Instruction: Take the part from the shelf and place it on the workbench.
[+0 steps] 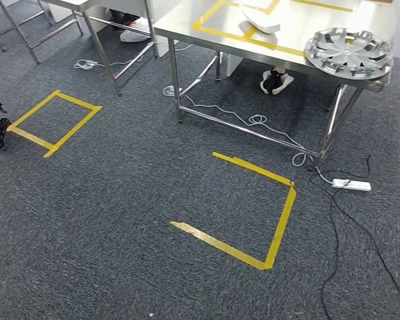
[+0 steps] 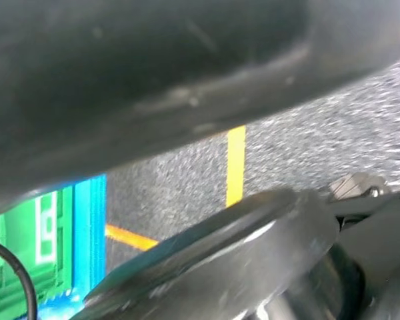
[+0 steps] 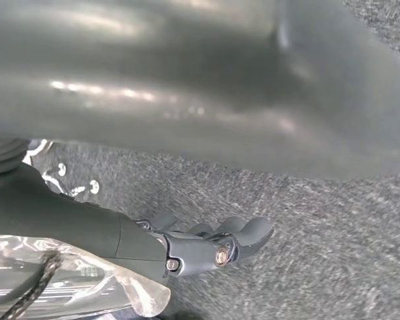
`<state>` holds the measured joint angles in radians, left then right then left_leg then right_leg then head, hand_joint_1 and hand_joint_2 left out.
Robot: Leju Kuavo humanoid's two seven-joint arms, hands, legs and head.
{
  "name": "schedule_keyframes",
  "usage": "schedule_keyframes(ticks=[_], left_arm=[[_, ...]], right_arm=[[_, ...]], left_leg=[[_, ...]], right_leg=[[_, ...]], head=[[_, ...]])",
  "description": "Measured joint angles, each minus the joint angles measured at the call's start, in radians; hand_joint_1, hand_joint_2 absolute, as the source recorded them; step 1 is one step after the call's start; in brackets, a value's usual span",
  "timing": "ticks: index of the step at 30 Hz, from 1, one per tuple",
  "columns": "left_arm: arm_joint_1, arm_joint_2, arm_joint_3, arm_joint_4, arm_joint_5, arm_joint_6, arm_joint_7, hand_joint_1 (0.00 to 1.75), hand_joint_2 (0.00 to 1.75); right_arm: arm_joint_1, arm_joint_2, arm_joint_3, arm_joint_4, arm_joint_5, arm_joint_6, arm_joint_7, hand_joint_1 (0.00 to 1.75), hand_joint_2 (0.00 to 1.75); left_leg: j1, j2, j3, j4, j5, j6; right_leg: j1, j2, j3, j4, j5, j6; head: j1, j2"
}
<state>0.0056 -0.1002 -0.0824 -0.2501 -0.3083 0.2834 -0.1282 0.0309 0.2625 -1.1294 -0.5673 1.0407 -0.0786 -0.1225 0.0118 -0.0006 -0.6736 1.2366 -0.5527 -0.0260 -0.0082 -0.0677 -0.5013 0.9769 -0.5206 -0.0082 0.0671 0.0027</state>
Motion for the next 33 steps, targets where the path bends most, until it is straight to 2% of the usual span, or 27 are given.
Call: schedule_keyframes(ticks=[1, 3, 4, 5, 7, 8, 9, 11, 12, 13, 14, 15, 16, 17, 18, 19, 20, 22, 23, 25, 26, 27, 28, 29, 30, 31, 33], left_arm=[[0.002, 0.000, 0.000, 0.001, 0.000, 0.000, 0.002, 0.00, 0.00], [0.001, -0.002, 0.000, 0.002, -0.001, 0.000, 0.004, 0.00, 0.00], [0.000, -0.003, 0.000, 0.002, -0.002, 0.000, 0.004, 0.00, 0.00], [-0.001, -0.004, 0.000, 0.003, -0.003, 0.000, 0.004, 0.00, 0.00], [0.000, -0.004, 0.001, 0.006, -0.003, 0.001, 0.004, 0.00, 0.00], [0.001, -0.004, 0.002, 0.007, -0.003, 0.001, 0.004, 0.00, 0.00], [0.001, -0.004, 0.002, 0.008, -0.003, 0.002, 0.004, 0.00, 0.00], [-0.003, -0.005, 0.003, 0.009, -0.003, 0.003, 0.004, 0.00, 0.00], [-0.005, -0.006, 0.003, 0.009, -0.003, 0.003, 0.004, 0.00, 0.00], [-0.006, -0.006, 0.003, 0.009, -0.003, 0.003, 0.004, 0.00, 0.00], [-0.006, -0.006, 0.004, 0.010, -0.003, 0.003, 0.004, 0.00, 0.00], [-0.006, -0.006, 0.004, 0.010, -0.003, 0.003, 0.004, 0.00, 0.00], [-0.006, -0.006, 0.004, 0.010, -0.003, 0.003, 0.004, 0.00, 0.00], [-0.006, -0.006, 0.004, 0.010, -0.003, 0.003, 0.004, 0.00, 0.00], [-0.008, -0.007, 0.004, 0.010, -0.003, 0.003, 0.004, 0.00, 0.00], [-0.010, -0.008, 0.004, 0.010, -0.003, 0.003, 0.004, 0.00, 0.00], [-0.011, -0.008, 0.004, 0.010, -0.003, 0.003, 0.004, 0.00, 0.00], [-0.010, -0.009, 0.005, 0.010, -0.002, 0.001, 0.004, 0.00, 0.00], [-0.009, -0.009, 0.006, 0.010, -0.001, 0.000, 0.004, 0.00, 0.00], [-0.009, -0.008, 0.006, 0.010, 0.000, -0.001, 0.005, 0.00, 0.00], [-0.010, -0.008, 0.006, 0.010, 0.000, -0.001, 0.005, 0.00, 0.00], [-0.012, -0.008, 0.006, 0.010, 0.000, -0.001, 0.005, 0.00, 0.00], [-0.012, -0.008, 0.006, 0.010, 0.000, -0.001, 0.005, 0.00, 0.00], [-0.011, -0.008, 0.006, 0.010, 0.000, -0.001, 0.005, 0.00, 0.00], [-0.009, -0.008, 0.006, 0.010, 0.000, -0.001, 0.005, 0.00, 0.00], [-0.008, -0.007, 0.006, 0.010, 0.000, -0.001, 0.005, 0.00, 0.00], [-0.008, -0.008, 0.006, 0.010, 0.000, -0.001, 0.005, 0.00, 0.00]], right_arm=[[0.000, 0.000, 0.000, 0.000, 0.002, 0.000, 0.001, 0.00, 0.00], [-0.001, 0.000, 0.000, 0.000, 0.008, 0.001, 0.003, 0.00, 0.00], [-0.002, -0.001, 0.000, 0.000, 0.011, 0.001, 0.004, 0.00, 0.00], [-0.003, -0.001, 0.000, 0.000, 0.014, 0.002, 0.005, 0.00, 0.00], [-0.006, -0.001, 0.001, 0.000, 0.017, 0.002, 0.006, 0.00, 0.00], [-0.008, -0.001, 0.001, 0.000, 0.018, 0.002, 0.006, 0.00, 0.00], [-0.008, -0.001, 0.002, 0.000, 0.019, 0.003, 0.005, 0.00, 0.00], [-0.007, -0.001, 0.002, 0.001, 0.021, 0.003, 0.004, 0.00, 0.00], [-0.005, -0.001, 0.002, 0.001, 0.022, 0.004, 0.004, 0.00, 0.00], [-0.003, -0.001, 0.002, 0.002, 0.023, 0.004, 0.004, 0.00, 0.00], [-0.003, -0.001, 0.002, 0.003, 0.024, 0.004, 0.004, 0.00, 0.00], [-0.002, -0.001, 0.002, 0.003, 0.025, 0.005, 0.004, 0.00, 0.00], [-0.003, -0.001, 0.002, 0.004, 0.025, 0.006, 0.004, 0.00, 0.00], [-0.003, -0.001, 0.002, 0.004, 0.026, 0.007, 0.003, 0.00, 0.00], [-0.004, -0.002, 0.002, 0.004, 0.026, 0.008, 0.003, 0.00, 0.00], [-0.005, -0.003, 0.002, 0.004, 0.027, 0.008, 0.003, 0.00, 0.00], [-0.006, -0.004, 0.002, 0.004, 0.028, 0.009, 0.002, 0.00, 0.00], [-0.009, -0.004, 0.002, 0.005, 0.028, 0.011, 0.000, 0.00, 0.00], [-0.011, -0.005, 0.002, 0.005, 0.028, 0.011, -0.002, 0.00, 0.00], [-0.012, -0.006, 0.002, 0.005, 0.028, 0.013, -0.005, 0.00, 0.00], [-0.011, -0.006, 0.002, 0.005, 0.028, 0.014, -0.006, 0.00, 0.00], [-0.009, -0.006, 0.002, 0.006, 0.028, 0.015, -0.006, 0.00, 0.00], [-0.008, -0.006, 0.002, 0.006, 0.028, 0.015, -0.006, 0.00, 0.00], [-0.009, -0.006, 0.002, 0.006, 0.028, 0.015, -0.006, 0.00, 0.00], [-0.009, -0.006, 0.002, 0.007, 0.028, 0.015, -0.006, 0.00, 0.00], [-0.010, -0.006, 0.002, 0.007, 0.028, 0.015, -0.006, 0.00, 0.00], [-0.011, -0.007, 0.002, 0.007, 0.028, 0.015, -0.006, 0.00, 0.00]], left_leg=[[0.002, 0.012, 0.041, -0.071, 0.033, -0.001], [-0.001, 0.054, 0.110, -0.195, 0.068, 0.005], [-0.003, 0.067, 0.125, -0.224, 0.071, 0.010], [-0.007, 0.071, 0.125, -0.230, 0.068, 0.016], [-0.007, 0.049, 0.120, -0.233, 0.074, 0.029], [-0.006, 0.039, 0.120, -0.236, 0.076, 0.035], [-0.004, 0.028, 0.120, -0.239, 0.080, 0.041], [-0.004, 0.005, 0.117, -0.241, 0.083, 0.051], [-0.005, -0.010, 0.116, -0.241, 0.084, 0.054], [-0.007, -0.024, 0.115, -0.240, 0.084, 0.056], [-0.009, -0.040, 0.115, -0.240, 0.084, 0.056], [-0.010, -0.055, 0.116, -0.240, 0.085, 0.057], [-0.011, -0.070, 0.118, -0.240, 0.085, 0.056], [-0.011, -0.084, 0.119, -0.240, 0.085, 0.056], [-0.012, -0.097, 0.119, -0.238, 0.085, 0.054], [-0.012, -0.109, 0.117, -0.237, 0.085, 0.049], [-0.011, -0.120, 0.113, -0.236, 0.086, 0.043], [-0.008, -0.141, 0.105, -0.236, 0.090, 0.029], [-0.008, -0.132, 0.101, -0.230, 0.087, 0.023], [-0.011, -0.079, 0.072, -0.170, 0.047, 0.015], [-0.011, -0.044, 0.043, -0.110, 0.013, 0.012], [-0.009, -0.024, 0.010, -0.041, -0.019, 0.009], [-0.006, -0.014, -0.016, 0.015, -0.039, 0.005], [-0.002, -0.009, -0.029, 0.044, -0.042, 0.001], [0.001, -0.005, -0.020, 0.030, -0.024, -0.002], [0.004, 0.003, 0.007, -0.021, 0.008, -0.004], [0.005, 0.047, 0.079, -0.158, 0.067, -0.004]], right_leg=[[0.000, -0.012, 0.001, 0.001, -0.003, 0.003], [0.003, -0.033, 0.010, 0.002, -0.012, 0.012], [0.005, -0.043, 0.014, 0.003, -0.015, 0.018], [0.006, -0.051, 0.020, 0.002, -0.016, 0.025], [0.002, -0.061, 0.024, 0.004, -0.020, 0.039], [0.000, -0.044, 0.021, 0.014, -0.028, 0.045], [-0.002, -0.016, 0.008, 0.043, -0.048, 0.049], [-0.004, 0.046, -0.047, 0.157, -0.108, 0.052], [-0.003, 0.059, -0.083, 0.225, -0.136, 0.051], [-0.003, 0.064, -0.112, 0.277, -0.149, 0.050], [-0.003, 0.066, -0.128, 0.297, -0.142, 0.049], [-0.003, 0.069, -0.125, 0.276, -0.115, 0.046], [-0.003, 0.080, -0.106, 0.220, -0.074, 0.042], [-0.003, 0.103, -0.078, 0.150, -0.034, 0.037], [-0.004, 0.128, -0.051, 0.085, -0.007, 0.032], [-0.004, 0.147, -0.033, 0.041, 0.006, 0.029], [-0.004, 0.157, -0.022, 0.022, 0.007, 0.027], [-0.004, 0.139, -0.013, 0.012, 0.008, 0.022], [-0.005, 0.127, -0.008, 0.006, 0.012, 0.017], [-0.007, 0.096, -0.001, -0.006, 0.019, 0.008], [-0.004, 0.078, 0.001, -0.008, 0.018, 0.005], [-0.003, 0.061, 0.002, -0.008, 0.016, 0.002], [-0.002, 0.043, 0.002, -0.008, 0.014, 0.002], [-0.001, 0.027, 0.003, -0.007, 0.012, 0.002], [-0.002, 0.013, 0.005, -0.007, 0.010, 0.004], [-0.002, 0.000, 0.009, -0.007, 0.007, 0.006], [0.000, -0.023, 0.014, -0.003, -0.003, 0.016]], head=[[0.000, 0.000], [0.001, 0.000], [0.002, 0.000], [0.003, 0.000], [0.004, 0.000], [0.005, 0.000], [0.008, 0.000], [0.012, 0.000], [0.014, 0.000], [0.013, 0.000], [0.013, 0.000], [0.013, 0.000], [0.013, 0.000], [0.013, 0.000], [0.013, 0.000], [0.013, 0.000], [0.012, 0.000], [0.012, 0.000], [0.012, 0.000], [0.008, 0.000], [0.006, 0.000], [0.004, 0.000], [0.004, 0.000], [0.004, 0.000], [0.004, 0.000], [0.004, 0.000], [0.003, 0.000]])
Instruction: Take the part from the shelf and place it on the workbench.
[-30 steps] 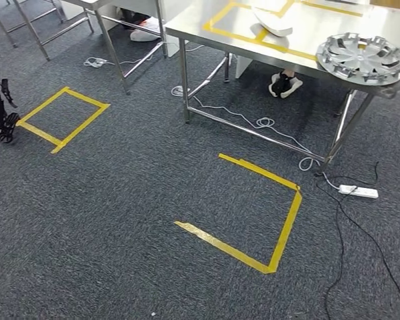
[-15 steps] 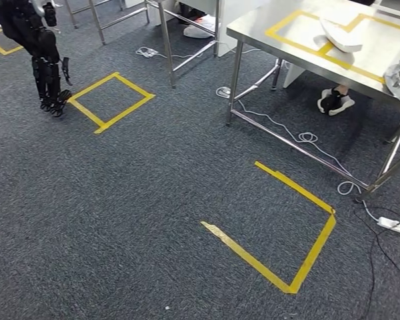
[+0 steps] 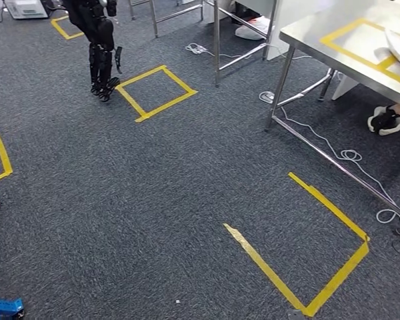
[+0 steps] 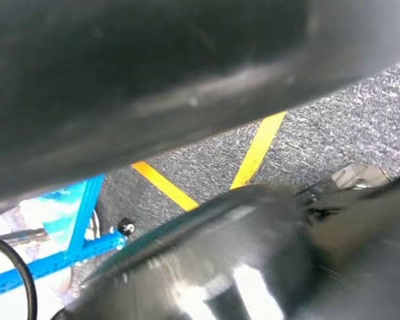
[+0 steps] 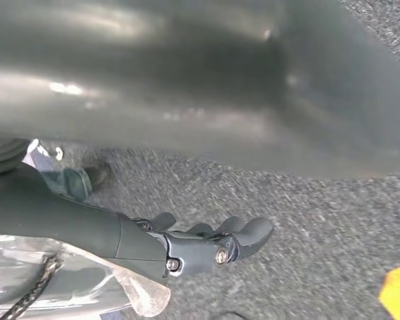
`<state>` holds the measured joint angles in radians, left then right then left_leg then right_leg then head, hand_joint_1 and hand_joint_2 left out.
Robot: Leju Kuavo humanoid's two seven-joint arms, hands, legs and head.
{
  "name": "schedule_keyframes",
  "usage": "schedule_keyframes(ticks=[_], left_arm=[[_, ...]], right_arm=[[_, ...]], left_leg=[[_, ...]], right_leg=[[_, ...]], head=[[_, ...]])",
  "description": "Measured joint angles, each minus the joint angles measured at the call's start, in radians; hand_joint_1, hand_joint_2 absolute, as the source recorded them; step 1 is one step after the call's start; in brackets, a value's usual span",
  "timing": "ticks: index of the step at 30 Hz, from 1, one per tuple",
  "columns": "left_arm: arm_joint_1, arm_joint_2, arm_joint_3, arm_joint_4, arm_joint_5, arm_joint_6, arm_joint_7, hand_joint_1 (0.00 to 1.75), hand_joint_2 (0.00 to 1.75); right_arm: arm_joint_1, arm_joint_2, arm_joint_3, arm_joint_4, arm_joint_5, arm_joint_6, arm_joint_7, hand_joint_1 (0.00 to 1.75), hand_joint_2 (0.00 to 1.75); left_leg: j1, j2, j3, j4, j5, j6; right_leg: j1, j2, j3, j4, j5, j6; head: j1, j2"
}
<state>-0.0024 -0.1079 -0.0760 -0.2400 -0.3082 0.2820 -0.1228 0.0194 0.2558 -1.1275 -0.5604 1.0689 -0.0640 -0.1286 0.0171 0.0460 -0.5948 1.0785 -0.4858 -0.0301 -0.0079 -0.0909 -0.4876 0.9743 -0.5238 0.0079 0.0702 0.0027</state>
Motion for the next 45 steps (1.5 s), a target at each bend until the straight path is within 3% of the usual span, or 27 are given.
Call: schedule_keyframes(ticks=[2, 4, 5, 7, 9, 11, 12, 13, 14, 16, 18, 20, 21, 24, 26, 27, 28, 31, 33, 35, 36, 38, 39, 41, 42, 43, 45], left_arm=[[-0.002, -0.001, 0.000, 0.000, 0.000, -0.001, 0.000, 0.00, 0.00], [-0.002, -0.001, 0.000, 0.000, 0.000, -0.003, 0.000, 0.00, 0.00], [-0.001, -0.001, 0.000, 0.000, 0.000, -0.004, 0.000, 0.00, 0.00], [-0.002, 0.000, 0.000, 0.000, 0.000, -0.005, 0.000, 0.00, 0.00], [-0.005, 0.000, 0.000, 0.000, 0.000, -0.005, 0.001, 0.00, 0.00], [-0.006, -0.001, 0.000, 0.000, 0.000, -0.005, 0.001, 0.00, 0.00], [-0.005, -0.001, 0.000, 0.000, 0.000, -0.005, 0.001, 0.00, 0.00], [-0.004, -0.001, 0.000, 0.000, -0.001, -0.005, 0.001, 0.00, 0.00], [-0.004, -0.001, 0.000, 0.000, -0.002, -0.005, 0.001, 0.00, 0.00], [-0.006, -0.002, 0.000, 0.000, -0.003, -0.005, 0.001, 0.00, 0.00], [-0.006, -0.004, 0.000, 0.000, -0.004, -0.005, 0.001, 0.00, 0.00], [-0.004, -0.004, 0.000, 0.000, -0.004, -0.005, 0.002, 0.00, 0.00], [-0.002, -0.004, 0.000, 0.000, -0.004, -0.004, 0.002, 0.00, 0.00], [-0.005, -0.003, 0.000, 0.000, -0.005, -0.004, 0.003, 0.00, 0.00], [-0.007, -0.003, 0.000, 0.000, -0.006, -0.005, 0.003, 0.00, 0.00], [-0.006, -0.003, 0.000, 0.000, -0.006, -0.005, 0.003, 0.00, 0.00], [-0.004, -0.003, 0.000, 0.000, -0.006, -0.005, 0.004, 0.00, 0.00], [-0.004, -0.002, 0.000, 0.000, -0.006, -0.005, 0.005, 0.00, 0.00], [-0.007, -0.001, 0.000, 0.000, -0.006, -0.005, 0.005, 0.00, 0.00], [-0.006, 0.000, 0.000, 0.000, -0.006, -0.005, 0.005, 0.00, 0.00], [-0.004, 0.000, 0.000, 0.000, -0.006, -0.005, 0.005, 0.00, 0.00], [-0.004, 0.000, 0.000, 0.000, -0.006, -0.005, 0.005, 0.00, 0.00], [-0.006, 0.000, 0.000, 0.000, -0.006, -0.005, 0.006, 0.00, 0.00], [-0.008, -0.001, 0.000, 0.000, -0.006, -0.005, 0.006, 0.00, 0.00], [-0.007, -0.001, 0.000, 0.000, -0.006, -0.005, 0.006, 0.00, 0.00], [-0.007, -0.001, 0.000, 0.000, -0.006, -0.005, 0.006, 0.00, 0.00], [-0.005, -0.002, 0.000, 0.000, -0.005, -0.006, 0.006, 0.00, 0.00]], right_arm=[[-0.001, -0.001, 0.000, 0.000, 0.001, 0.000, 0.000, 0.00, 0.00], [-0.003, -0.001, 0.001, 0.000, 0.005, 0.000, -0.001, 0.00, 0.00], [-0.004, -0.001, 0.002, 0.000, 0.007, 0.000, -0.002, 0.00, 0.00], [-0.004, -0.002, 0.003, 0.000, 0.011, 0.000, -0.005, 0.00, 0.00], [-0.001, -0.002, 0.004, 0.000, 0.015, -0.001, -0.006, 0.00, 0.00], [0.002, -0.002, 0.004, 0.001, 0.017, -0.001, -0.006, 0.00, 0.00], [0.002, -0.002, 0.004, 0.001, 0.019, -0.002, -0.006, 0.00, 0.00], [0.002, -0.002, 0.004, 0.001, 0.020, -0.002, -0.006, 0.00, 0.00], [0.001, -0.002, 0.004, 0.002, 0.021, -0.004, -0.006, 0.00, 0.00], [0.000, -0.004, 0.004, 0.002, 0.023, -0.007, -0.007, 0.00, 0.00], [0.000, -0.005, 0.005, 0.003, 0.025, -0.010, -0.008, 0.00, 0.00], [0.000, -0.006, 0.006, 0.004, 0.026, -0.012, -0.008, 0.00, 0.00], [0.000, -0.006, 0.006, 0.004, 0.027, -0.013, -0.009, 0.00, 0.00], [0.002, -0.007, 0.008, 0.005, 0.028, -0.014, -0.010, 0.00, 0.00], [0.004, -0.007, 0.008, 0.008, 0.030, -0.015, -0.010, 0.00, 0.00], [0.004, -0.007, 0.009, 0.009, 0.030, -0.015, -0.010, 0.00, 0.00], [0.003, -0.007, 0.009, 0.010, 0.031, -0.015, -0.010, 0.00, 0.00], [0.001, -0.007, 0.012, 0.010, 0.033, -0.015, -0.011, 0.00, 0.00], [0.000, -0.007, 0.013, 0.011, 0.033, -0.015, -0.012, 0.00, 0.00], [-0.004, -0.007, 0.016, 0.011, 0.033, -0.015, -0.013, 0.00, 0.00], [-0.006, -0.007, 0.018, 0.012, 0.034, -0.015, -0.013, 0.00, 0.00], [-0.007, -0.007, 0.021, 0.012, 0.034, -0.015, -0.014, 0.00, 0.00], [-0.005, -0.007, 0.021, 0.013, 0.034, -0.015, -0.015, 0.00, 0.00], [-0.001, -0.008, 0.021, 0.014, 0.034, -0.015, -0.015, 0.00, 0.00], [0.001, -0.008, 0.021, 0.015, 0.034, -0.016, -0.015, 0.00, 0.00], [0.001, -0.008, 0.021, 0.016, 0.033, -0.016, -0.015, 0.00, 0.00], [-0.001, -0.008, 0.021, 0.017, 0.030, -0.016, -0.017, 0.00, 0.00]], left_leg=[[-0.005, 0.028, 0.032, -0.065, 0.013, 0.011], [-0.010, 0.010, 0.030, -0.066, 0.009, 0.027], [-0.010, -0.001, 0.030, -0.068, 0.010, 0.032], [-0.008, -0.023, 0.030, -0.071, 0.014, 0.044], [-0.009, -0.048, 0.029, -0.071, 0.015, 0.052], [-0.012, -0.077, 0.028, -0.071, 0.015, 0.055], [-0.014, -0.092, 0.029, -0.071, 0.015, 0.055], [-0.015, -0.107, 0.030, -0.070, 0.015, 0.055], [-0.016, -0.122, 0.031, -0.069, 0.015, 0.055], [-0.016, -0.149, 0.029, -0.067, 0.015, 0.051], [-0.012, -0.173, 0.022, -0.066, 0.018, 0.039], [-0.007, -0.192, 0.015, -0.068, 0.023, 0.025], [-0.008, -0.180, 0.011, -0.060, 0.017, 0.019], [-0.012, -0.090, -0.049, 0.073, -0.062, 0.010], [-0.009, -0.061, -0.102, 0.191, -0.110, 0.003], [-0.008, -0.055, -0.109, 0.210, -0.108, 0.000], [-0.006, -0.050, -0.095, 0.188, -0.088, -0.001], [-0.009, 0.000, 0.010, -0.008, 0.001, 0.005], [-0.016, 0.022, 0.041, -0.069, 0.011, 0.017], [-0.018, 0.003, 0.041, -0.074, 0.010, 0.031], [-0.017, -0.007, 0.042, -0.077, 0.012, 0.037], [-0.012, -0.027, 0.044, -0.084, 0.018, 0.049], [-0.011, -0.038, 0.043, -0.085, 0.020, 0.051], [-0.011, -0.063, 0.042, -0.085, 0.021, 0.054], [-0.011, -0.075, 0.043, -0.085, 0.020, 0.054], [-0.011, -0.084, 0.045, -0.084, 0.019, 0.054], [-0.010, -0.099, 0.051, -0.084, 0.015, 0.051]], right_leg=[[0.005, -0.019, 0.002, 0.004, -0.011, 0.012], [0.005, -0.036, 0.012, 0.004, -0.017, 0.023], [0.002, -0.028, 0.014, 0.008, -0.023, 0.028], [-0.004, 0.024, -0.008, 0.060, -0.060, 0.035], [-0.006, 0.078, -0.073, 0.190, -0.123, 0.036], [-0.004, 0.089, -0.138, 0.302, -0.153, 0.032], [-0.004, 0.090, -0.150, 0.309, -0.138, 0.029], [-0.003, 0.094, -0.142, 0.274, -0.104, 0.025], [-0.003, 0.106, -0.117, 0.209, -0.060, 0.020], [-0.006, 0.159, -0.065, 0.081, -0.003, 0.014], [-0.005, 0.190, -0.042, 0.033, 0.004, 0.012], [-0.004, 0.168, -0.034, 0.024, 0.009, 0.006], [-0.005, 0.154, -0.031, 0.019, 0.013, 0.002], [-0.004, 0.104, -0.024, 0.008, 0.016, -0.010], [-0.001, 0.068, -0.022, 0.008, 0.012, -0.014], [-0.001, 0.052, -0.021, 0.008, 0.010, -0.014], [-0.001, 0.038, -0.018, 0.008, 0.008, -0.013], [0.002, 0.002, -0.009, 0.010, -0.003, -0.004], [0.007, -0.019, -0.005, 0.011, -0.011, 0.006], [0.006, -0.034, 0.005, 0.009, -0.017, 0.017], [0.004, -0.022, 0.006, 0.014, -0.024, 0.023], [-0.001, 0.033, -0.022, 0.081, -0.067, 0.032], [-0.002, 0.064, -0.054, 0.146, -0.100, 0.033], [-0.004, 0.087, -0.127, 0.282, -0.147, 0.035], [-0.004, 0.089, -0.149, 0.311, -0.143, 0.036], [-0.004, 0.089, -0.153, 0.300, -0.118, 0.036], [-0.007, 0.093, -0.112, 0.176, -0.032, 0.034]], head=[[0.002, 0.000], [0.004, 0.000], [0.005, 0.000], [0.009, 0.000], [0.012, 0.000], [0.012, 0.000], [0.012, 0.000], [0.011, 0.000], [0.011, 0.000], [0.011, 0.000], [0.011, 0.000], [0.010, 0.000], [0.010, 0.000], [0.006, 0.000], [0.004, 0.000], [0.004, 0.000], [0.004, 0.000], [0.004, 0.000], [0.005, 0.000], [0.006, 0.000], [0.007, 0.000], [0.011, 0.000], [0.014, 0.000], [0.015, 0.000], [0.015, 0.000], [0.015, 0.000], [0.016, 0.000]])
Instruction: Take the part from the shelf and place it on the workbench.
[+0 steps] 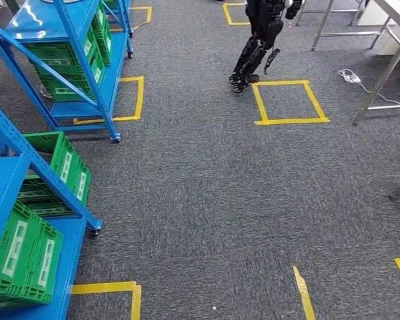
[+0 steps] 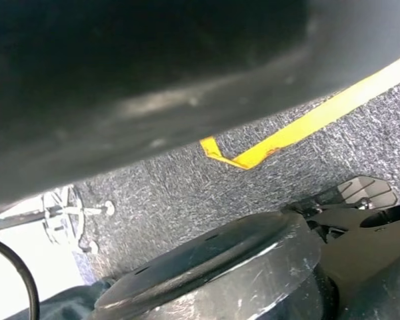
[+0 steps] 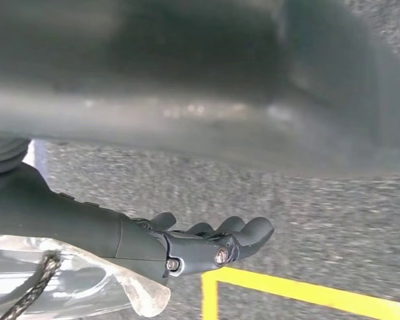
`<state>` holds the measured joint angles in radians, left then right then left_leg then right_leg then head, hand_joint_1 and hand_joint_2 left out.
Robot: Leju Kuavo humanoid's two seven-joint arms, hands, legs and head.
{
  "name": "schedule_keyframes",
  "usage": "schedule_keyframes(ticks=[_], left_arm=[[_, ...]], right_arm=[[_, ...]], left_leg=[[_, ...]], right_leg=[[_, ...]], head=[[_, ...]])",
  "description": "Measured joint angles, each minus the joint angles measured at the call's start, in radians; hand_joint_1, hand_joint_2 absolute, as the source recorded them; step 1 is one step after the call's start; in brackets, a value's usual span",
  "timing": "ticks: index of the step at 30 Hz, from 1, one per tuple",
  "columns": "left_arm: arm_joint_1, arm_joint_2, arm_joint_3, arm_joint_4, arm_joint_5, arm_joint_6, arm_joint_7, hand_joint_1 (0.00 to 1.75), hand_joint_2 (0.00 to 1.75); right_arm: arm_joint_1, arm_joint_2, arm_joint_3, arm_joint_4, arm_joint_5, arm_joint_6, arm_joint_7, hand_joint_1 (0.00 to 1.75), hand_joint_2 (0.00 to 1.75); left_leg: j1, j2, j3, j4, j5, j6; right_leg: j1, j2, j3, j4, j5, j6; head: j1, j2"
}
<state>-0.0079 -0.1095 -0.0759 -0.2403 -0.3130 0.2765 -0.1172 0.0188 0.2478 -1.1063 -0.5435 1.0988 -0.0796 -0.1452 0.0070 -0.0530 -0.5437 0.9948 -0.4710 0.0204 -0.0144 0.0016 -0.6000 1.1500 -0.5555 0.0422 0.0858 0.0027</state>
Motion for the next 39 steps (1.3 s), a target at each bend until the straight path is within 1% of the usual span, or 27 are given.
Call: schedule_keyframes(ticks=[1, 2, 3, 4, 6, 7, 9, 12, 16, 17, 22, 31, 32, 33, 34, 36, 37, 38, 39], left_arm=[[0.000, 0.000, 0.000, 0.000, 0.001, 0.000, -0.001, 0.00, 0.00], [0.000, 0.000, 0.000, 0.000, 0.002, 0.000, -0.004, 0.00, 0.00], [0.000, 0.000, 0.000, 0.000, 0.004, -0.001, -0.006, 0.00, 0.00], [0.000, 0.001, 0.000, 0.000, 0.006, -0.002, -0.010, 0.00, 0.00], [0.002, 0.002, 0.000, 0.000, 0.014, -0.011, -0.023, 0.00, 0.00], [0.002, 0.002, 0.001, 0.000, 0.018, -0.020, -0.032, 0.00, 0.00], [0.002, 0.002, 0.001, 0.000, 0.025, -0.040, -0.054, 0.00, 0.00], [0.002, 0.002, 0.001, 0.000, 0.032, -0.058, -0.078, 0.00, 0.00], [0.002, 0.002, 0.001, 0.000, 0.032, -0.063, -0.086, 0.00, 0.00], [0.002, 0.002, 0.001, 0.000, 0.032, -0.065, -0.086, 0.00, 0.00], [0.002, 0.002, 0.001, 0.000, 0.032, -0.073, -0.097, 0.00, 0.00], [0.001, 0.004, 0.001, 0.000, 0.038, -0.073, -0.098, 0.00, 0.00], [0.001, 0.004, 0.001, 0.000, 0.040, -0.073, -0.098, 0.00, 0.00], [0.001, 0.005, 0.001, 0.000, 0.041, -0.073, -0.097, 0.00, 0.00], [0.001, 0.005, 0.001, 0.000, 0.042, -0.073, -0.097, 0.00, 0.00], [0.001, 0.004, 0.001, 0.000, 0.043, -0.075, -0.097, 0.00, 0.00], [0.000, 0.004, 0.001, 0.000, 0.043, -0.075, -0.097, 0.00, 0.00], [0.000, 0.003, 0.001, 0.000, 0.043, -0.076, -0.097, 0.00, 0.00], [-0.001, 0.003, 0.001, 0.000, 0.043, -0.076, -0.097, 0.00, 0.00]], right_arm=[[-0.002, 0.000, 0.000, 0.001, -0.004, 0.001, -0.002, 0.00, 0.00], [-0.003, 0.000, 0.000, 0.002, -0.008, 0.002, -0.004, 0.00, 0.00], [-0.004, 0.000, 0.001, 0.003, -0.012, 0.004, -0.006, 0.00, 0.00], [-0.003, 0.000, 0.001, 0.004, -0.016, 0.007, -0.008, 0.00, 0.00], [0.000, -0.002, 0.000, 0.005, -0.021, 0.014, -0.012, 0.00, 0.00], [0.001, -0.002, 0.000, 0.006, -0.024, 0.017, -0.014, 0.00, 0.00], [0.000, -0.003, -0.001, 0.007, -0.027, 0.021, -0.018, 0.00, 0.00], [-0.001, -0.003, 0.000, 0.011, -0.030, 0.023, -0.020, 0.00, 0.00], [-0.001, -0.006, 0.000, 0.012, -0.031, 0.023, -0.020, 0.00, 0.00], [-0.001, -0.006, 0.000, 0.012, -0.031, 0.024, -0.020, 0.00, 0.00], [-0.001, -0.007, 0.000, 0.014, -0.034, 0.034, -0.020, 0.00, 0.00], [0.000, -0.007, 0.000, 0.014, -0.041, 0.038, -0.019, 0.00, 0.00], [0.000, -0.007, 0.000, 0.014, -0.041, 0.038, -0.019, 0.00, 0.00], [0.000, -0.006, 0.000, 0.014, -0.041, 0.038, -0.019, 0.00, 0.00], [0.000, -0.006, 0.000, 0.014, -0.042, 0.038, -0.019, 0.00, 0.00], [0.000, -0.007, 0.000, 0.014, -0.042, 0.037, -0.019, 0.00, 0.00], [-0.001, -0.007, 0.000, 0.014, -0.042, 0.037, -0.019, 0.00, 0.00], [-0.001, -0.007, 0.000, 0.014, -0.042, 0.037, -0.019, 0.00, 0.00], [-0.001, -0.008, 0.000, 0.014, -0.042, 0.037, -0.019, 0.00, 0.00]], left_leg=[[-0.002, -0.006, 0.002, 0.002, -0.003, -0.004], [-0.003, -0.010, 0.001, 0.005, -0.005, -0.009], [-0.005, -0.012, -0.001, 0.008, -0.007, -0.010], [-0.007, -0.013, -0.003, 0.010, -0.007, -0.008], [-0.007, -0.012, -0.005, 0.010, -0.006, 0.000], [-0.006, -0.012, -0.004, 0.008, -0.005, 0.001], [-0.005, -0.012, -0.002, 0.005, -0.004, 0.001], [-0.003, -0.012, -0.002, 0.002, -0.002, -0.004], [0.000, -0.012, -0.002, 0.000, -0.002, -0.024], [0.000, -0.012, -0.002, 0.000, -0.002, -0.026], [-0.001, -0.012, -0.003, 0.000, -0.003, -0.029], [-0.004, -0.012, -0.003, 0.003, -0.003, -0.028], [-0.004, -0.012, -0.003, 0.003, -0.004, -0.028], [-0.006, -0.012, -0.004, 0.005, -0.005, -0.026], [-0.007, -0.012, -0.002, 0.000, -0.003, -0.019], [-0.003, -0.009, 0.019, -0.036, 0.012, -0.002], [0.001, -0.006, 0.031, -0.060, 0.022, 0.006], [0.005, -0.004, 0.041, -0.076, 0.030, 0.009], [0.005, -0.002, 0.044, -0.082, 0.031, 0.009]], right_leg=[[-0.001, 0.006, 0.026, -0.067, 0.030, -0.001], [-0.001, 0.011, 0.047, -0.117, 0.049, -0.003], [-0.002, 0.016, 0.058, -0.142, 0.054, -0.004], [-0.002, 0.020, 0.061, -0.147, 0.052, -0.006], [-0.001, 0.021, 0.061, -0.149, 0.054, -0.007], [0.000, 0.021, 0.060, -0.149, 0.054, -0.008], [0.003, 0.021, 0.060, -0.148, 0.053, -0.012], [0.005, 0.021, 0.060, -0.146, 0.051, -0.018], [0.007, 0.020, 0.059, -0.144, 0.050, -0.021], [0.007, 0.020, 0.059, -0.144, 0.049, -0.022], [0.006, 0.020, 0.059, -0.144, 0.049, -0.022], [0.002, 0.020, 0.060, -0.144, 0.050, -0.022], [0.002, 0.020, 0.060, -0.144, 0.050, -0.021], [0.000, 0.020, 0.060, -0.148, 0.052, -0.018], [-0.002, 0.020, 0.063, -0.155, 0.055, -0.014], [-0.002, 0.017, 0.065, -0.158, 0.053, -0.006], [0.000, 0.015, 0.055, -0.138, 0.038, -0.005], [0.001, 0.012, 0.034, -0.096, 0.014, -0.004], [-0.001, 0.010, 0.006, -0.039, -0.016, -0.002]], head=[[0.000, 0.000], [-0.001, 0.000], [-0.002, 0.000], [-0.003, 0.000], [-0.003, 0.000], [-0.004, 0.000], [-0.004, 0.000], [-0.003, 0.000], [-0.003, 0.000], [-0.003, 0.000], [-0.003, 0.000], [-0.003, 0.000], [-0.003, 0.000], [-0.003, 0.000], [-0.003, 0.000], [-0.003, 0.000], [-0.002, 0.000], [0.000, 0.000], [0.002, 0.000]])
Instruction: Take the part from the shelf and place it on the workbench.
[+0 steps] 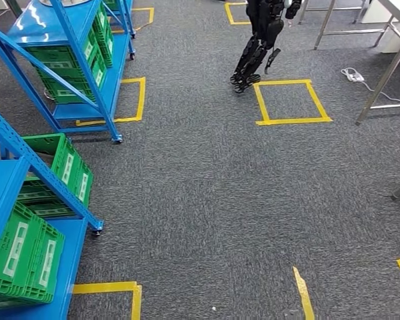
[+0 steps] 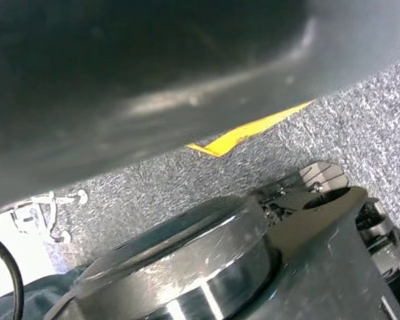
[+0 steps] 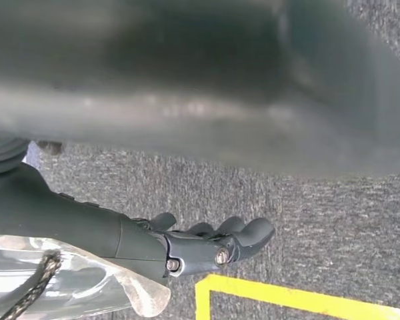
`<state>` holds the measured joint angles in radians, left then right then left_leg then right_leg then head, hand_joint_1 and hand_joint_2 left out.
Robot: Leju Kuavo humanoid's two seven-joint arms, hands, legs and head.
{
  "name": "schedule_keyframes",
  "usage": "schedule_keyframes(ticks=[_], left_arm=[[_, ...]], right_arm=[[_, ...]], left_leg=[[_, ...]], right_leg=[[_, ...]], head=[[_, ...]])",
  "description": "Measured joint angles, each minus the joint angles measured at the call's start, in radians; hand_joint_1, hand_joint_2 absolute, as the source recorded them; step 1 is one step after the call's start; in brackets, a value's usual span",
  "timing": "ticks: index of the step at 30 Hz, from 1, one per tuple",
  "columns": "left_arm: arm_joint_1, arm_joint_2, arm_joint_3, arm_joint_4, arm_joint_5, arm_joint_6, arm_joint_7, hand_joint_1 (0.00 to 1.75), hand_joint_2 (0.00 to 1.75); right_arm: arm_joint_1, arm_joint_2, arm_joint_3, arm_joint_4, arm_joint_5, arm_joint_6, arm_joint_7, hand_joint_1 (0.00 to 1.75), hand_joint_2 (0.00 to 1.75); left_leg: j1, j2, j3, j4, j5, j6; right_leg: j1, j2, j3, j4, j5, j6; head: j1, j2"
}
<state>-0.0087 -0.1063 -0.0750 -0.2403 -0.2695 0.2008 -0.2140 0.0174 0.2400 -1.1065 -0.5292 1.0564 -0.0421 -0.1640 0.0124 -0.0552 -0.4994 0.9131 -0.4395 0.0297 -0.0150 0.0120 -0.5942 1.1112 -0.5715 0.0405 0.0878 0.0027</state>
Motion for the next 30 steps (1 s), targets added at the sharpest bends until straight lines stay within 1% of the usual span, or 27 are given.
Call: schedule_keyframes(ticks=[1, 2, 3, 4, 5, 6, 7, 8, 9, 10, 12, 13, 14, 16, 17, 18, 19, 20, 21, 22, 23, 24, 25, 26, 28, 29, 30], left_arm=[[0.000, 0.000, 0.000, 0.000, 0.000, 0.000, 0.000, 0.00, 0.00], [0.000, 0.000, 0.000, 0.000, 0.000, 0.000, 0.000, 0.00, 0.00], [0.001, -0.001, 0.000, 0.000, 0.000, 0.000, 0.001, 0.00, 0.00], [0.001, -0.001, 0.000, 0.000, 0.000, 0.000, 0.002, 0.00, 0.00], [0.001, -0.001, 0.000, 0.000, 0.000, 0.000, 0.002, 0.00, 0.00], [0.001, 0.000, 0.000, 0.000, 0.000, 0.000, 0.003, 0.00, 0.00], [0.000, 0.002, 0.000, 0.000, 0.000, 0.000, 0.003, 0.00, 0.00], [-0.001, 0.003, 0.000, 0.000, 0.000, 0.000, 0.004, 0.00, 0.00], [-0.002, 0.005, 0.000, 0.000, -0.001, 0.000, 0.004, 0.00, 0.00], [-0.002, 0.005, 0.000, 0.000, -0.001, 0.001, 0.004, 0.00, 0.00], [0.000, 0.004, 0.000, 0.000, -0.001, 0.001, 0.004, 0.00, 0.00], [0.000, 0.004, 0.000, 0.000, -0.001, 0.001, 0.004, 0.00, 0.00], [-0.001, 0.003, 0.000, 0.000, -0.001, 0.001, 0.004, 0.00, 0.00], [-0.004, 0.003, 0.000, 0.000, -0.001, 0.001, 0.004, 0.00, 0.00], [-0.004, 0.003, 0.000, 0.000, -0.001, 0.001, 0.004, 0.00, 0.00], [-0.002, 0.003, 0.000, 0.000, -0.001, 0.001, 0.004, 0.00, 0.00], [-0.001, 0.003, 0.000, 0.000, -0.001, 0.001, 0.004, 0.00, 0.00], [0.001, 0.003, 0.000, 0.000, -0.001, 0.001, 0.004, 0.00, 0.00], [0.001, 0.003, 0.000, 0.000, -0.001, 0.002, 0.004, 0.00, 0.00], [0.000, 0.004, 0.000, 0.000, -0.001, 0.003, 0.004, 0.00, 0.00], [-0.001, 0.004, 0.000, 0.000, -0.001, 0.003, 0.004, 0.00, 0.00], [-0.003, 0.005, 0.000, 0.000, -0.001, 0.003, 0.004, 0.00, 0.00], [-0.005, 0.005, 0.000, 0.000, -0.001, 0.003, 0.004, 0.00, 0.00], [-0.007, 0.004, 0.000, 0.000, -0.001, 0.004, 0.004, 0.00, 0.00], [-0.006, 0.003, 0.000, 0.000, -0.001, 0.004, 0.004, 0.00, 0.00], [-0.005, 0.002, 0.000, 0.000, -0.001, 0.004, 0.004, 0.00, 0.00], [-0.005, 0.001, 0.000, 0.000, -0.001, 0.004, 0.004, 0.00, 0.00]], right_arm=[[0.000, 0.000, 0.000, 0.000, 0.000, 0.000, 0.000, 0.00, 0.00], [0.001, -0.001, 0.000, 0.000, 0.000, 0.000, 0.001, 0.00, 0.00], [0.001, -0.001, 0.000, 0.001, 0.000, 0.000, 0.001, 0.00, 0.00], [0.002, -0.002, 0.000, 0.001, 0.000, 0.000, 0.001, 0.00, 0.00], [0.001, -0.003, 0.000, 0.002, 0.000, -0.001, 0.001, 0.00, 0.00], [0.000, -0.003, 0.000, 0.004, 0.000, -0.001, 0.001, 0.00, 0.00], [-0.001, -0.003, 0.000, 0.006, 0.000, -0.001, 0.001, 0.00, 0.00], [-0.002, -0.003, 0.000, 0.009, 0.000, -0.001, 0.001, 0.00, 0.00], [-0.002, -0.004, 0.001, 0.012, 0.000, -0.001, 0.001, 0.00, 0.00], [-0.001, -0.005, 0.000, 0.013, 0.000, -0.001, 0.001, 0.00, 0.00], [0.002, -0.007, 0.000, 0.013, 0.000, -0.001, 0.001, 0.00, 0.00], [0.002, -0.007, 0.000, 0.013, 0.000, -0.001, 0.001, 0.00, 0.00], [0.002, -0.007, 0.000, 0.013, 0.000, -0.001, 0.001, 0.00, 0.00], [0.002, -0.007, 0.000, 0.013, 0.001, -0.001, 0.000, 0.00, 0.00], [0.003, -0.007, 0.000, 0.013, 0.001, -0.002, 0.000, 0.00, 0.00], [0.003, -0.008, 0.000, 0.013, 0.001, -0.002, 0.000, 0.00, 0.00], [0.003, -0.008, 0.000, 0.013, 0.001, -0.002, 0.000, 0.00, 0.00], [0.002, -0.008, 0.000, 0.014, 0.001, -0.003, 0.000, 0.00, 0.00], [0.001, -0.008, 0.000, 0.014, 0.001, -0.003, 0.000, 0.00, 0.00], [0.000, -0.007, 0.000, 0.017, 0.001, -0.003, 0.000, 0.00, 0.00], [-0.002, -0.008, 0.000, 0.019, 0.001, -0.004, 0.000, 0.00, 0.00], [-0.003, -0.009, 0.000, 0.022, 0.000, -0.004, 0.000, 0.00, 0.00], [-0.005, -0.009, 0.001, 0.025, 0.000, -0.004, 0.000, 0.00, 0.00], [-0.005, -0.010, 0.001, 0.026, 0.001, -0.004, 0.000, 0.00, 0.00], [-0.006, -0.013, 0.001, 0.027, 0.001, -0.004, -0.001, 0.00, 0.00], [-0.007, -0.014, 0.001, 0.028, 0.001, -0.005, -0.002, 0.00, 0.00], [-0.008, -0.015, 0.001, 0.028, 0.001, -0.005, -0.002, 0.00, 0.00]], left_leg=[[0.002, 0.001, 0.000, 0.000, -0.001, -0.003], [0.004, 0.002, 0.000, 0.003, -0.004, -0.007], [0.007, 0.002, 0.000, 0.008, -0.008, -0.014], [0.013, 0.002, -0.001, 0.016, -0.014, -0.023], [0.020, 0.001, -0.002, 0.029, -0.023, -0.034], [0.026, 0.000, -0.006, 0.044, -0.034, -0.047], [0.029, -0.002, -0.012, 0.064, -0.047, -0.059], [0.030, -0.004, -0.018, 0.079, -0.056, -0.068], [0.029, -0.006, -0.023, 0.088, -0.061, -0.074], [0.029, -0.007, -0.025, 0.093, -0.063, -0.077], [0.031, 0.002, -0.029, 0.103, -0.070, -0.081], [0.031, 0.014, -0.040, 0.130, -0.086, -0.081], [0.030, 0.029, -0.063, 0.178, -0.112, -0.080], [0.023, 0.047, -0.135, 0.321, -0.173, -0.071], [0.018, 0.049, -0.168, 0.380, -0.190, -0.065], [0.012, 0.049, -0.186, 0.409, -0.187, -0.056], [0.004, 0.049, -0.186, 0.400, -0.164, -0.044], [-0.005, 0.049, -0.170, 0.354, -0.124, -0.029], [-0.016, 0.050, -0.146, 0.294, -0.083, -0.010], [-0.026, 0.052, -0.124, 0.242, -0.053, 0.008], [-0.035, 0.055, -0.107, 0.200, -0.038, 0.024], [-0.041, 0.057, -0.097, 0.176, -0.037, 0.035], [-0.044, 0.059, -0.092, 0.162, -0.041, 0.041], [-0.045, 0.058, -0.085, 0.142, -0.043, 0.041], [-0.038, 0.057, -0.064, 0.101, -0.038, 0.033], [-0.033, 0.057, -0.054, 0.085, -0.034, 0.028], [-0.030, 0.056, -0.046, 0.076, -0.032, 0.024]], right_leg=[[-0.004, -0.001, -0.031, 0.062, -0.027, 0.004], [-0.009, -0.002, -0.053, 0.105, -0.040, 0.009], [-0.015, -0.003, -0.060, 0.118, -0.034, 0.016], [-0.021, -0.003, -0.046, 0.092, -0.010, 0.024], [-0.029, -0.003, -0.016, 0.033, 0.023, 0.035], [-0.033, 0.004, 0.014, -0.021, 0.042, 0.047], [-0.036, 0.011, 0.038, -0.062, 0.052, 0.048], [-0.036, 0.017, 0.050, -0.079, 0.049, 0.043], [-0.032, 0.021, 0.050, -0.072, 0.040, 0.032], [-0.031, 0.019, 0.050, -0.068, 0.039, 0.018], [-0.028, 0.011, 0.048, -0.060, 0.036, 0.005], [-0.026, 0.006, 0.048, -0.059, 0.034, 0.000], [-0.023, 0.001, 0.049, -0.060, 0.033, -0.004], [-0.013, -0.011, 0.051, -0.060, 0.028, -0.012], [-0.007, -0.016, 0.052, -0.060, 0.026, -0.016], [-0.002, -0.019, 0.055, -0.060, 0.023, -0.020], [0.004, -0.021, 0.060, -0.060, 0.019, -0.024], [0.009, -0.022, 0.066, -0.060, 0.015, -0.027], [0.012, -0.023, 0.072, -0.061, 0.011, -0.030], [0.016, -0.024, 0.076, -0.063, 0.006, -0.031], [0.016, -0.026, 0.079, -0.065, 0.003, -0.029], [0.015, -0.028, 0.080, -0.068, 0.002, -0.027], [0.014, -0.031, 0.081, -0.073, 0.003, -0.023], [0.013, -0.035, 0.085, -0.079, 0.006, -0.018], [0.014, -0.033, 0.078, -0.071, -0.004, -0.011], [0.014, -0.028, 0.062, -0.040, -0.021, -0.007], [0.012, -0.021, 0.032, 0.013, -0.044, -0.003]], head=[[0.000, 0.000], [0.001, 0.000], [0.001, 0.000], [0.001, 0.000], [0.002, 0.000], [0.003, 0.000], [0.005, 0.000], [0.005, 0.000], [0.003, 0.000], [0.001, 0.000], [-0.007, 0.000], [-0.009, 0.000], [-0.012, 0.000], [-0.016, 0.000], [-0.016, 0.000], [-0.016, 0.000], [-0.016, 0.000], [-0.016, 0.000], [-0.016, 0.000], [-0.013, 0.000], [-0.013, 0.000], [-0.013, 0.000], [-0.013, 0.000], [-0.015, 0.000], [-0.015, 0.000], [-0.013, 0.000], [-0.011, 0.000]])
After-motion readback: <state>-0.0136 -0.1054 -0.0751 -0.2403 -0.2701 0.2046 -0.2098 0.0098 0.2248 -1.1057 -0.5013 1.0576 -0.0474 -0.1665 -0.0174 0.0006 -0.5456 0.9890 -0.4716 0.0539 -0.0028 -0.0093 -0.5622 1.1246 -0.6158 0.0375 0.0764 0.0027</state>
